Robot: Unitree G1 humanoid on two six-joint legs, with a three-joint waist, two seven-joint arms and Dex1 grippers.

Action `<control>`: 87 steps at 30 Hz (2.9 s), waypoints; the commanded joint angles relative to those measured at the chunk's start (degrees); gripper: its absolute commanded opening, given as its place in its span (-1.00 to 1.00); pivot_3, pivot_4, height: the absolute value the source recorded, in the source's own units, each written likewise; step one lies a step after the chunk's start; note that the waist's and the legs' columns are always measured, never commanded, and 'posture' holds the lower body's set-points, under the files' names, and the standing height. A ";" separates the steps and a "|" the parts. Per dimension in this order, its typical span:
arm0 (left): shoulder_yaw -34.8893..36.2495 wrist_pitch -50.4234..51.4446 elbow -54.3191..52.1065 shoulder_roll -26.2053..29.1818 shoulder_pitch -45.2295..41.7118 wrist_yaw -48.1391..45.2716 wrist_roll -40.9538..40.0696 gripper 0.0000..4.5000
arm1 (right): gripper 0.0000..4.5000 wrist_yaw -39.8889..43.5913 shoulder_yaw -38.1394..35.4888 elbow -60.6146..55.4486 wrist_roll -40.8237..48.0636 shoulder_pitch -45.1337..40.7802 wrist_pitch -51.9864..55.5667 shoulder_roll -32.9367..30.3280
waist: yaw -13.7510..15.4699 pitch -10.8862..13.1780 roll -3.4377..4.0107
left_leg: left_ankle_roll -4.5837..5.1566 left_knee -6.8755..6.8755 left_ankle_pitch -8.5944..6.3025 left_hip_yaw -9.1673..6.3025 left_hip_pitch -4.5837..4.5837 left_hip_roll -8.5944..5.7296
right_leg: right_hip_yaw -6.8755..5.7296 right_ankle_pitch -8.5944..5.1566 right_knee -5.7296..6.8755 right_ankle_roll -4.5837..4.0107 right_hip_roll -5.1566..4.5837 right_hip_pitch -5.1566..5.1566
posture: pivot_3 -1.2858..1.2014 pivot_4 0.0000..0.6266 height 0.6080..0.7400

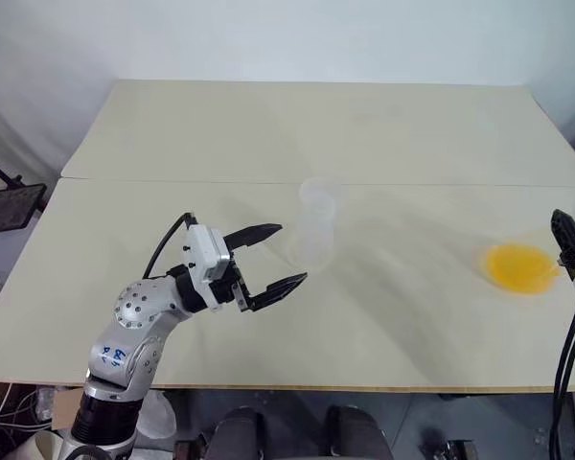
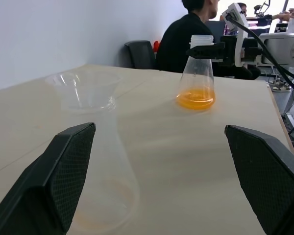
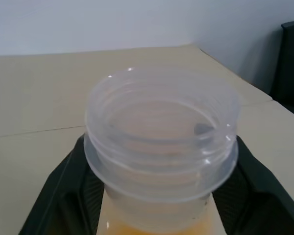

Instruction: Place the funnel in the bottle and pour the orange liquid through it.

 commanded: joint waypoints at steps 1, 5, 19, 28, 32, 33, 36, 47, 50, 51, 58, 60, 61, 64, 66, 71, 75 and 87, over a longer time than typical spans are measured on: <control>0.73 -1.43 -0.86 0.36 -0.65 -0.23 -0.33 1.00 | 0.10 1.09 -0.79 -1.89 1.15 -0.56 -2.30 0.65 | -0.04 0.00 0.00 | 0.00 0.00 0.00 0.00 0.00 0.00 | 0.00 0.00 0.00 0.00 0.00 0.00 | 0.03 -0.52 1.00; 0.96 -1.78 -0.45 0.59 -0.76 -0.28 -0.16 1.00 | 0.10 2.01 0.33 -2.91 0.88 -1.61 -3.93 0.90 | -0.08 0.00 0.00 | -0.01 -0.01 0.00 0.01 0.01 0.01 | 0.01 0.00 0.00 0.00 0.00 0.00 | 0.03 -0.52 1.00; 4.50 -3.91 5.12 0.43 -0.86 0.06 -0.38 1.00 | 0.10 4.11 28.75 -14.48 -18.62 -21.63 -7.20 -4.01 | -1.20 0.16 0.28 | -0.08 -0.15 0.04 -0.10 -0.08 0.01 | -0.15 0.00 0.02 0.00 -0.04 -0.14 | 0.03 -0.52 1.00; 5.10 -4.70 5.59 0.11 0.88 0.89 -0.49 1.00 | 0.10 1.38 43.55 -7.18 -45.78 -24.54 -24.50 -6.94 | -1.31 0.22 0.18 | -0.09 -0.11 0.05 -0.26 -0.19 -0.06 | -0.41 0.01 0.00 0.02 -0.13 -0.11 | 0.03 -0.52 1.00; 4.86 -4.82 5.06 0.00 1.51 1.28 -0.35 1.00 | 0.10 -0.05 46.92 -4.72 -52.74 -26.97 -27.28 -5.16 | -1.67 0.22 0.18 | -0.12 -0.12 0.06 -0.26 -0.19 0.00 | -0.45 0.01 0.00 0.02 -0.09 -0.12 | 0.03 -0.52 1.00; 4.78 -4.85 4.93 -0.06 1.63 1.43 -0.28 1.00 | 0.10 -0.58 47.64 -4.19 -54.37 -27.59 -27.95 -4.62 | -1.75 0.22 0.18 | -0.12 -0.13 0.07 -0.25 -0.18 0.02 | -0.44 0.01 0.00 0.01 -0.09 -0.12 | 0.03 -0.52 1.00; 4.69 -4.85 4.65 -0.20 1.84 1.79 -0.19 1.00 | 0.10 -2.44 48.76 -3.12 -59.00 -28.82 -29.64 -3.93 | -1.90 0.22 0.18 | -0.14 -0.14 0.07 -0.26 -0.17 0.03 | -0.45 0.01 0.00 0.01 -0.08 -0.13 | 0.03 -0.52 1.00; 3.81 -5.47 4.63 -0.88 2.11 2.74 0.48 1.00 | 0.10 -5.40 50.30 -0.60 -66.71 -31.60 -34.44 -1.28 | -1.70 0.22 0.17 | -0.13 -0.13 0.07 -0.29 -0.19 0.02 | -0.46 0.01 0.00 0.01 -0.10 -0.12 | 0.03 -0.52 1.00; 3.56 -5.68 4.79 -1.19 2.02 2.93 0.84 1.00 | 0.10 -5.97 50.51 -0.56 -67.92 -31.86 -35.59 -0.75 | -1.86 0.22 0.17 | -0.14 -0.13 0.07 -0.30 -0.20 0.02 | -0.47 0.01 0.00 0.01 -0.10 -0.12 | 0.03 -0.52 1.00; 3.47 -5.70 4.85 -1.32 1.93 3.03 0.98 1.00 | 0.10 -6.24 50.68 -0.55 -68.59 -31.99 -35.95 -0.66 | -1.85 0.22 0.17 | -0.14 -0.13 0.07 -0.31 -0.20 0.02 | -0.47 0.01 0.00 0.01 -0.10 -0.12 | 0.03 -0.52 1.00; 3.08 -5.63 4.89 -1.99 1.59 3.84 1.46 1.00 | 0.10 -8.33 51.39 0.60 -72.50 -32.66 -38.52 -0.45 | -1.97 0.22 0.17 | -0.14 -0.13 0.07 -0.32 -0.20 0.03 | -0.47 0.01 0.01 0.01 -0.10 -0.12 | 0.03 -0.52 1.00; 2.96 -5.61 4.86 -2.03 1.54 4.02 1.43 1.00 | 0.10 -8.60 51.25 1.01 -73.09 -32.75 -39.01 -0.39 | -1.99 0.22 0.17 | -0.14 -0.13 0.07 -0.32 -0.20 0.02 | -0.47 0.01 0.01 0.01 -0.10 -0.12 | 0.03 -0.52 1.00; 2.89 -5.63 4.90 -2.12 1.47 4.18 1.40 1.00 | 0.10 -8.76 51.25 1.17 -73.46 -32.76 -39.34 -0.42 | -2.02 0.22 0.17 | -0.14 -0.13 0.07 -0.32 -0.20 0.03 | -0.47 0.01 0.01 0.01 -0.10 -0.12 | 0.03 -0.52 1.00; 2.66 -5.75 5.05 -2.34 1.22 4.55 1.50 1.00 | 0.10 -9.76 51.56 1.23 -75.55 -32.58 -40.52 -0.71 | -2.22 0.22 0.17 | -0.14 -0.14 0.07 -0.32 -0.20 0.03 | -0.47 0.01 0.01 0.01 -0.10 -0.12 | 0.03 -0.52 1.00; 2.56 -5.76 4.94 -2.51 1.18 4.74 1.56 1.00 | 0.10 -9.85 51.48 1.32 -75.90 -32.35 -40.83 -0.42 | -2.39 0.22 0.17 | -0.14 -0.14 0.07 -0.33 -0.20 0.03 | -0.48 0.01 0.01 0.01 -0.10 -0.12 | 0.03 -0.52 1.00; 2.22 -5.88 4.69 -2.86 1.29 5.06 1.83 1.00 | 0.10 -10.39 51.55 1.81 -77.10 -32.22 -41.27 0.01 | -2.84 0.23 0.17 | -0.14 -0.15 0.07 -0.34 -0.19 0.03 | -0.48 0.01 0.01 0.01 -0.10 -0.12 | 0.03 -0.52 1.00; 2.06 -6.11 4.86 -3.15 0.97 5.34 2.05 1.00 | 0.10 -10.89 52.26 2.35 -78.75 -32.70 -41.99 0.07 | -2.85 0.23 0.17 | -0.14 -0.16 0.07 -0.34 -0.19 0.04 | -0.48 0.01 0.01 0.01 -0.10 -0.12 | 0.03 -0.52 1.00; 1.59 -6.71 5.04 -4.31 0.85 6.03 2.59 1.00 | 0.10 -12.26 53.02 3.86 -80.71 -33.91 -43.30 -0.30 | -2.85 0.22 0.16 | -0.14 -0.16 0.07 -0.35 -0.19 0.05 | -0.48 0.01 0.01 0.01 -0.11 -0.12 | 0.03 -0.52 1.00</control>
